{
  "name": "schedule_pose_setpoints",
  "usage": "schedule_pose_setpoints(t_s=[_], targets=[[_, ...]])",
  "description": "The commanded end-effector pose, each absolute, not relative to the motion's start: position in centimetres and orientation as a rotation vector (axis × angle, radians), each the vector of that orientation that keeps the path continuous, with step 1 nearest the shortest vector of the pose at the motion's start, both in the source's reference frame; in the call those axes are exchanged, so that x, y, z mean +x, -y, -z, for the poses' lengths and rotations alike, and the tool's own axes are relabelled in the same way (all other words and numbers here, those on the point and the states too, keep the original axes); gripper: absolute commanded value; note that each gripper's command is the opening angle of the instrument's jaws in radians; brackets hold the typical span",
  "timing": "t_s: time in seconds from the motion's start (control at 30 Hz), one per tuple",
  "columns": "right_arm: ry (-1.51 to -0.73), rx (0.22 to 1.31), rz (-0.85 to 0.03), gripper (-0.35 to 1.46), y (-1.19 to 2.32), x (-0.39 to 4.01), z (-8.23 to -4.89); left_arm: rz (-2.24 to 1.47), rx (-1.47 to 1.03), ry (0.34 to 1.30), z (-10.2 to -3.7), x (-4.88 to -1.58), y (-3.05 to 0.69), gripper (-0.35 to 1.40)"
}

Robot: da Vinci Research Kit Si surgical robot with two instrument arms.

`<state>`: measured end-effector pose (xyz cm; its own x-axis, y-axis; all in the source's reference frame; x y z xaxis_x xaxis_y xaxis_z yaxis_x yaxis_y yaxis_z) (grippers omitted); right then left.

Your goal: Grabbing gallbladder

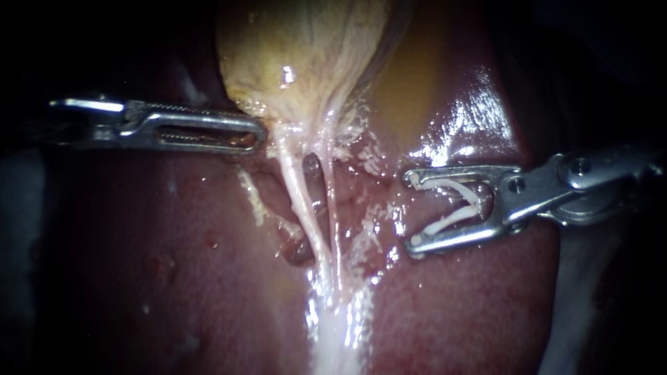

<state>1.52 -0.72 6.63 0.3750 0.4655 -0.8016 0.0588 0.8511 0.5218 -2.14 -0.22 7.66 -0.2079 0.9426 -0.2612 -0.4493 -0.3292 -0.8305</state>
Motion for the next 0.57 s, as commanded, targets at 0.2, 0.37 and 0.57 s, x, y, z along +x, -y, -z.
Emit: schedule_pose_setpoints(t_s=[0.2,0.37,0.57], targets=[[-1.17,0.518,-0.276,0.5,0.72,1.52,-6.63,-1.722,-0.965,0.757,-7.62,-2.12,0.22,-0.35],[-1.17,0.518,-0.276,0.5,0.72,1.52,-6.63,-1.722,-0.965,0.757,-7.62,-2.12,0.22,-0.35],[-1.17,0.518,-0.276,0.5,0.72,1.52,-6.63,-1.722,-0.965,0.755,-7.63,-2.13,0.24,-0.35]])
